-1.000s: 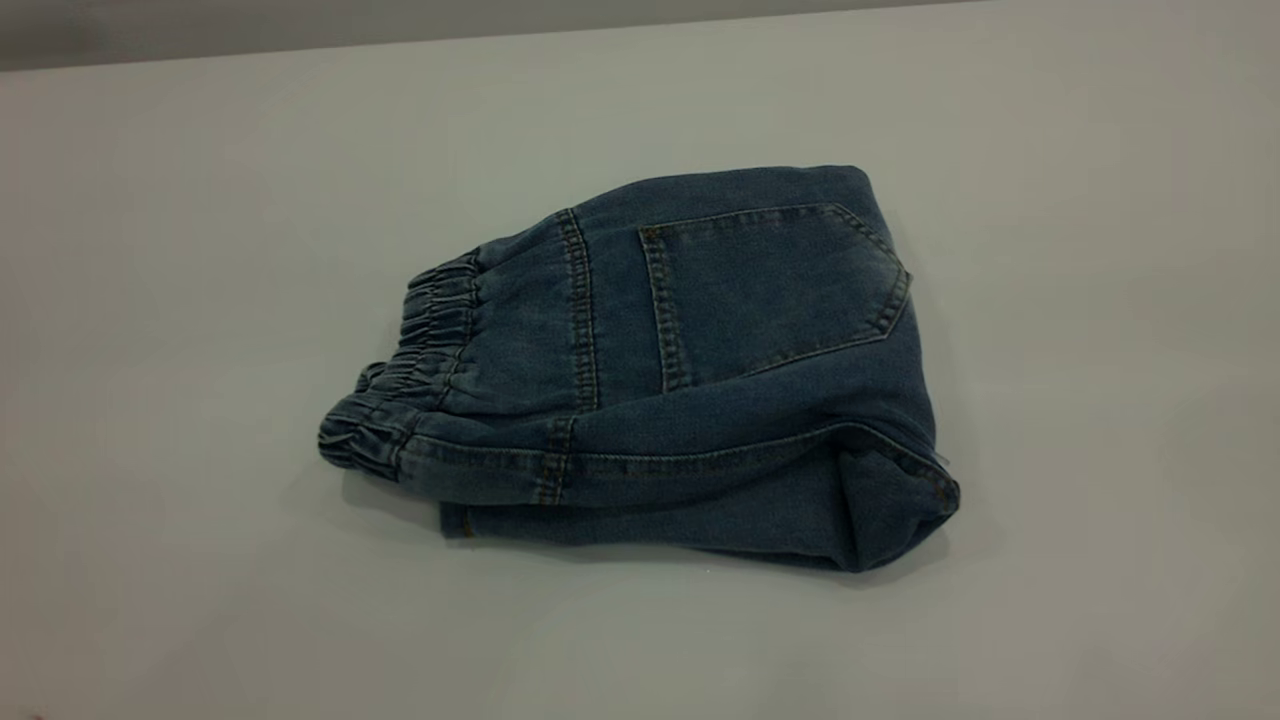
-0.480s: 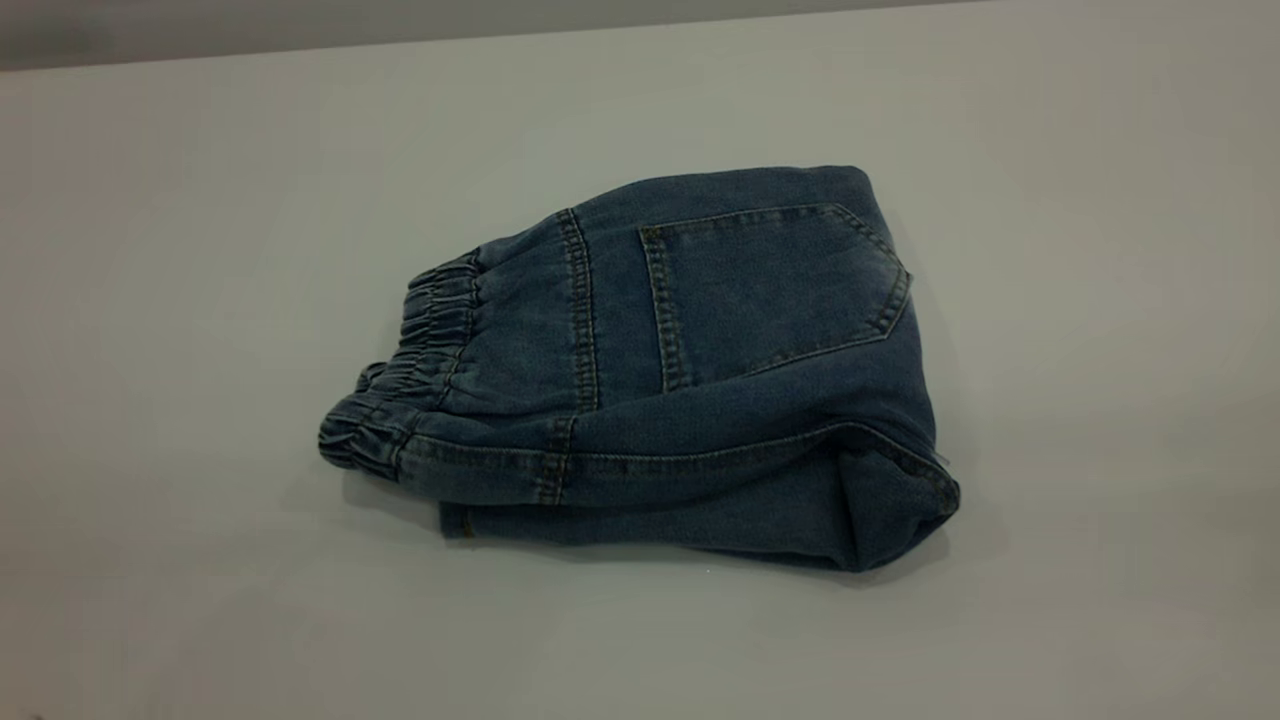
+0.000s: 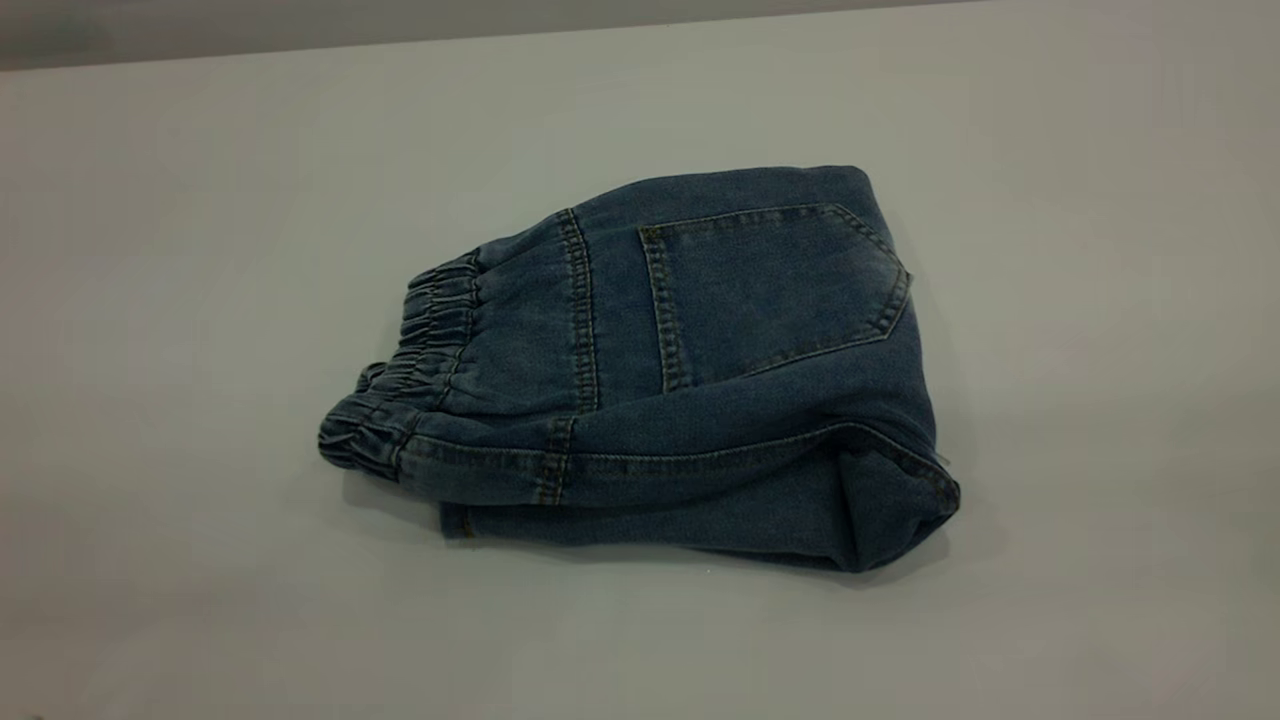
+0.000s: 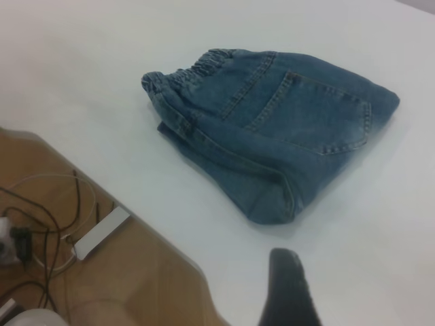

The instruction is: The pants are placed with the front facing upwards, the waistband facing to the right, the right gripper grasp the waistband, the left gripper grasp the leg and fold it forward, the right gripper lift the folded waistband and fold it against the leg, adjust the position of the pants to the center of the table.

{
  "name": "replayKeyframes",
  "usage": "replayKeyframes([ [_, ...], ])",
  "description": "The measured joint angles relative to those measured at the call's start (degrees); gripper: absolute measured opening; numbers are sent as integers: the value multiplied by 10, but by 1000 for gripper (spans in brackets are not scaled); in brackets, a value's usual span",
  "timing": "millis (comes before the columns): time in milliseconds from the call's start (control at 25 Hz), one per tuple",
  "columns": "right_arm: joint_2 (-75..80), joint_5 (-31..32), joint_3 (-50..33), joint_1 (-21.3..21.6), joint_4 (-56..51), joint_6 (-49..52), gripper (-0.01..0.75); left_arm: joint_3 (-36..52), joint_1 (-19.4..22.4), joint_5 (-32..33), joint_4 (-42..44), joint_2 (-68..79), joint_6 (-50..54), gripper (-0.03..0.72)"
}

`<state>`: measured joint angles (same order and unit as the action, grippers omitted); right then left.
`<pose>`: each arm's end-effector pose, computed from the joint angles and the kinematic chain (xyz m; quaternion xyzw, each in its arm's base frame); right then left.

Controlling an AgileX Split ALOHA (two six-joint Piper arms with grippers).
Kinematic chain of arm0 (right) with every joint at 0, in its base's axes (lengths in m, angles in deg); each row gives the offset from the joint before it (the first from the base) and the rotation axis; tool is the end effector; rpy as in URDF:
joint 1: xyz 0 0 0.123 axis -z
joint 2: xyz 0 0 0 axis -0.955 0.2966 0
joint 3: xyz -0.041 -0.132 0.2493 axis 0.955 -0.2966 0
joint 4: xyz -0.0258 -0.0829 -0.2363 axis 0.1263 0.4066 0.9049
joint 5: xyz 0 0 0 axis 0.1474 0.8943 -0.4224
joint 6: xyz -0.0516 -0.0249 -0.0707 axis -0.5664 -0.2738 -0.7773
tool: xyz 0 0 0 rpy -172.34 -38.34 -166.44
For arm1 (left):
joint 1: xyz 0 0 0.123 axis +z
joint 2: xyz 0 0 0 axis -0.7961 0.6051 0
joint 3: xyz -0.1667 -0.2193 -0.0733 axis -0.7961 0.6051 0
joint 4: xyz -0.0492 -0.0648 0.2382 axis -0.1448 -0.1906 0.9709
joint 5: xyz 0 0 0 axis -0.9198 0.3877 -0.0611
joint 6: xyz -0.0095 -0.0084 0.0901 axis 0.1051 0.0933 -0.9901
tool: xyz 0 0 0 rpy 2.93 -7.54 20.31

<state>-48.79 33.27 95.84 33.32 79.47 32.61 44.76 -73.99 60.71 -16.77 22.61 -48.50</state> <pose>0.0020 0.0078 0.2783 -0.2942 0.8207 0.1927 0.4503 -0.0155 0.0029 0.2820 0.1739 0.8498 -0.1015 0.4871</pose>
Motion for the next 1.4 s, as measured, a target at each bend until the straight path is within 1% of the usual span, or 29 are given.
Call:
replayKeyframes([
  [280, 0, 2, 0, 0, -1, 0, 408, 26, 0, -48, 1, 1, -1, 393],
  [440, -3, 2, 0, 2, -1, 0, 408, 26, 0, -52, 1, 1, 1, 393],
  [520, -4, 2, 0, 17, -3, 0, 408, 26, 0, -52, 1, 1, 1, 393],
  [600, -4, 2, 0, 53, -5, 0, 408, 26, 0, -51, 1, 1, 2, 393],
  [680, -4, 2, 0, 104, -11, 0, 408, 26, 0, -51, 1, 1, 2, 393],
  [760, -7, 2, 0, 173, -12, 0, 408, 26, 0, -51, 1, 1, 2, 393],
  [920, -41, 2, 1, 297, -12, 0, 408, 26, 0, -51, 1, 1, 3, 393],
  [1040, -45, 4, 3, 360, -11, 0, 408, 26, 0, -51, 2, 1, 3, 393],
  [1120, -45, 3, 2, 381, -12, 0, 408, 26, 1, -50, 2, 1, 5, 393],
  [1240, -44, 3, 2, 385, -13, 0, 408, 26, 19, -50, 3, 1, 5, 393],
  [1360, -44, 3, 1, 384, -15, 0, 408, 26, 68, -50, 3, 1, 5, 393],
  [1400, -44, 3, 1, 384, -15, 0, 408, 26, 91, -50, 3, 1, 5, 393],
])
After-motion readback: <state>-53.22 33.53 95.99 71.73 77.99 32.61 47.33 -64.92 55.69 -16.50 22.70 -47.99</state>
